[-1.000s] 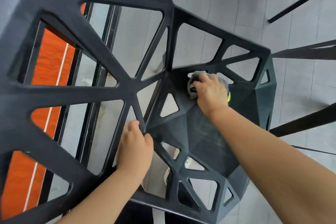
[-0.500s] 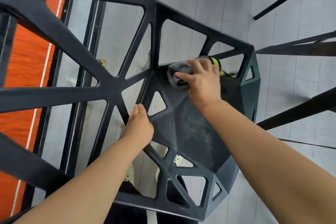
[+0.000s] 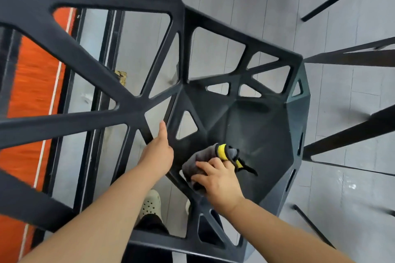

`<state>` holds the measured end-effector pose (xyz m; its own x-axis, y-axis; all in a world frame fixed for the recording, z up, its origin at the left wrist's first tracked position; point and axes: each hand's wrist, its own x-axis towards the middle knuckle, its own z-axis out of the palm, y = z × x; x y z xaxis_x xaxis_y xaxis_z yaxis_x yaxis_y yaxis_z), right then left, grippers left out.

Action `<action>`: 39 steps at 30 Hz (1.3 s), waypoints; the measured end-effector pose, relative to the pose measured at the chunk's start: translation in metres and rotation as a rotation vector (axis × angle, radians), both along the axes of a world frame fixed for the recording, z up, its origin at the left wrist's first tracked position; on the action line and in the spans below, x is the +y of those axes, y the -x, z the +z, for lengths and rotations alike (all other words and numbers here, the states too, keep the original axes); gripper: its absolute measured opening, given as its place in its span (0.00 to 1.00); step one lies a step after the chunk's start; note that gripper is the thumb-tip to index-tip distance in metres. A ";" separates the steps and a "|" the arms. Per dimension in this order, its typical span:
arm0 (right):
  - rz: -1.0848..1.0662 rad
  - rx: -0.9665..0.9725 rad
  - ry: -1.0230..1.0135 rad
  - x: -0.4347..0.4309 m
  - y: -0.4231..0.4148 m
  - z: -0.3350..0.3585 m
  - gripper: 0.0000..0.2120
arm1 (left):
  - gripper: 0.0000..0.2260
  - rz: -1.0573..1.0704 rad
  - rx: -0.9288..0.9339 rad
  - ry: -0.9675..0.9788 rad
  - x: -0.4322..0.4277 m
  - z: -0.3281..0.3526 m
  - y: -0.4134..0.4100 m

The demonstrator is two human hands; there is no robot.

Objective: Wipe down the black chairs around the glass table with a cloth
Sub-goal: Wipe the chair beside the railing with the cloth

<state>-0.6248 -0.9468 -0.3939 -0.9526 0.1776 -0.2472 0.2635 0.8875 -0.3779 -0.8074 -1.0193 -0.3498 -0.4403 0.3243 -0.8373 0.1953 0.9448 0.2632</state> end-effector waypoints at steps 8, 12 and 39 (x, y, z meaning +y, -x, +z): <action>-0.318 0.269 -0.185 0.074 0.113 0.013 0.14 | 0.32 -0.014 0.024 -0.003 -0.003 -0.002 -0.001; -0.300 0.102 -0.191 0.073 0.133 -0.013 0.17 | 0.33 0.009 0.009 0.005 -0.002 -0.004 0.000; -0.153 -0.179 -0.153 0.057 -0.108 0.058 0.15 | 0.32 -0.025 0.037 -0.053 -0.009 -0.001 -0.010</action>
